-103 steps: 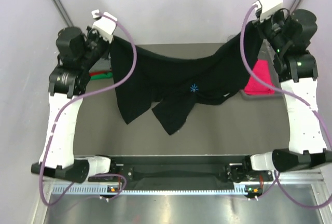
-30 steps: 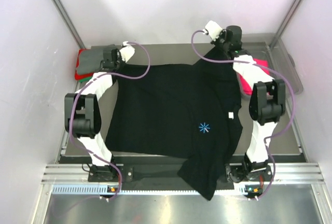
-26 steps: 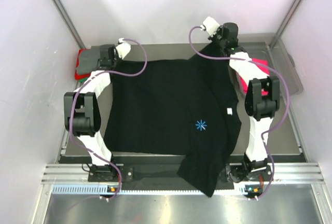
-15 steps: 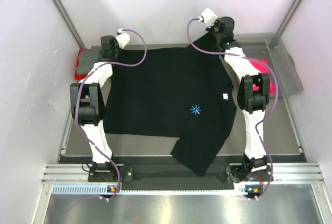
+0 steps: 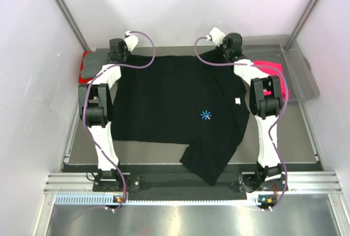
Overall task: Fold and stack the t-shirts
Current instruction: Fold the tshirt
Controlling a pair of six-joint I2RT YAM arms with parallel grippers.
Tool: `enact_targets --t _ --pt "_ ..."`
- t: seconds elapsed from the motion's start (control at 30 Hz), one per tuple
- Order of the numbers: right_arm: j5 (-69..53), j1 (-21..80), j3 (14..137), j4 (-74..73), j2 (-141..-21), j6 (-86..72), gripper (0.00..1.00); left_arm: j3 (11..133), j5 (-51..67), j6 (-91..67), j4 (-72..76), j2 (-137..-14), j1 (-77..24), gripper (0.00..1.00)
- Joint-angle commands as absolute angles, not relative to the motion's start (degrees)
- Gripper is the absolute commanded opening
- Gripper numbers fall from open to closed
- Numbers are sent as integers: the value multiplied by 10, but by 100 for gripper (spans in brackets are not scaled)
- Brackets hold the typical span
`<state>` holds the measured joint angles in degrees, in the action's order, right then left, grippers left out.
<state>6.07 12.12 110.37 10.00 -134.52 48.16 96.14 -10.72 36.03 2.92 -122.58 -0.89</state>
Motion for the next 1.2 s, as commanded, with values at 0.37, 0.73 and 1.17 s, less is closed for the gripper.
enact_targets --t 0.37,0.73,1.17 --pt "66 140 924 136 -1137 488 0 847 -61 340 48 -1077 -25 0" --pt "77 142 823 96 -1028 482 0 849 -93 369 77 -1119 -18 0" --pt "78 142 811 47 -1016 467 0 839 -84 316 151 -1129 -4 0"
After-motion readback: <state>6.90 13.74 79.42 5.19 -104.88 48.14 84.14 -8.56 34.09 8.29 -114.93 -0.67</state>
